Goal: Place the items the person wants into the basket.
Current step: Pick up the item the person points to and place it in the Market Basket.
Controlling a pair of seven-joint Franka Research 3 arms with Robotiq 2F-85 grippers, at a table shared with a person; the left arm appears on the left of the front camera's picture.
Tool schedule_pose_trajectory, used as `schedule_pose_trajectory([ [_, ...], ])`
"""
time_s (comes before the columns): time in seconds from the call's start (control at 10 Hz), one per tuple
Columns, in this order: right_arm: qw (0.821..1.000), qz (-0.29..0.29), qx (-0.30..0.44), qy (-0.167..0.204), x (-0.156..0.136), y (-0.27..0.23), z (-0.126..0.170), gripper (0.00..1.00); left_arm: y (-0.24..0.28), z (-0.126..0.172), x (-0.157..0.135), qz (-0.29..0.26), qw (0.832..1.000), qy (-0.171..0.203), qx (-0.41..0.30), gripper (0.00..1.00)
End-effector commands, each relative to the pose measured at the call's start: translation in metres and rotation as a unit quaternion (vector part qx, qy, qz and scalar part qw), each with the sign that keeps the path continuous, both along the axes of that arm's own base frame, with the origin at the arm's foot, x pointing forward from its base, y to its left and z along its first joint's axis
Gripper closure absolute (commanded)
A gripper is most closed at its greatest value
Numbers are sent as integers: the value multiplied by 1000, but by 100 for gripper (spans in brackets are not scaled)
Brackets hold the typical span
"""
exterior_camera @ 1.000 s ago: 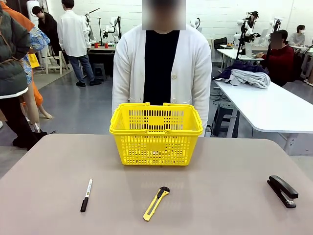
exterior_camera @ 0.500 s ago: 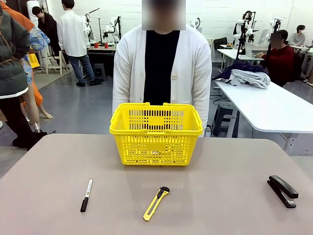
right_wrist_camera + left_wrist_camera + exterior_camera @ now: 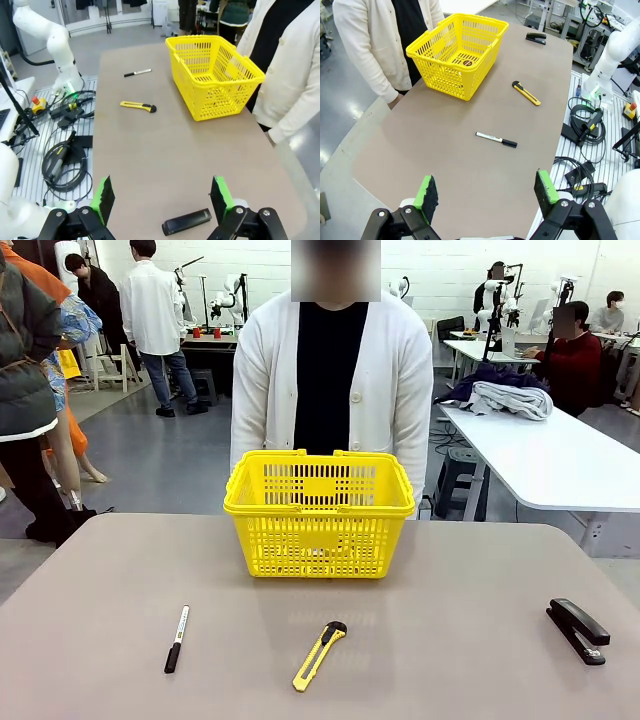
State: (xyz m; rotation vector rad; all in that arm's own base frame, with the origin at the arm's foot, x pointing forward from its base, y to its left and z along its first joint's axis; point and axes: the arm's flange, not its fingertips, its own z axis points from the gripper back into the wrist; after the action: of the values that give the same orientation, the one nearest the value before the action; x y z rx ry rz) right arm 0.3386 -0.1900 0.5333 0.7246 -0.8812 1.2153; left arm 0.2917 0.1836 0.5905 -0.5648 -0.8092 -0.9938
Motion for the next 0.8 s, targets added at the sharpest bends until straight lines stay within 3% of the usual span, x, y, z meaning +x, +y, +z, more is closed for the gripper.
schedule_pose_trajectory([
  [0.0,1000,4,3,-1,-1,-2,-1,0,0,1,-1,-2,1000,-5,-4,0],
  [0.7,1000,4,3,-1,-1,-2,-1,0,0,1,-1,-2,1000,-5,-4,0],
])
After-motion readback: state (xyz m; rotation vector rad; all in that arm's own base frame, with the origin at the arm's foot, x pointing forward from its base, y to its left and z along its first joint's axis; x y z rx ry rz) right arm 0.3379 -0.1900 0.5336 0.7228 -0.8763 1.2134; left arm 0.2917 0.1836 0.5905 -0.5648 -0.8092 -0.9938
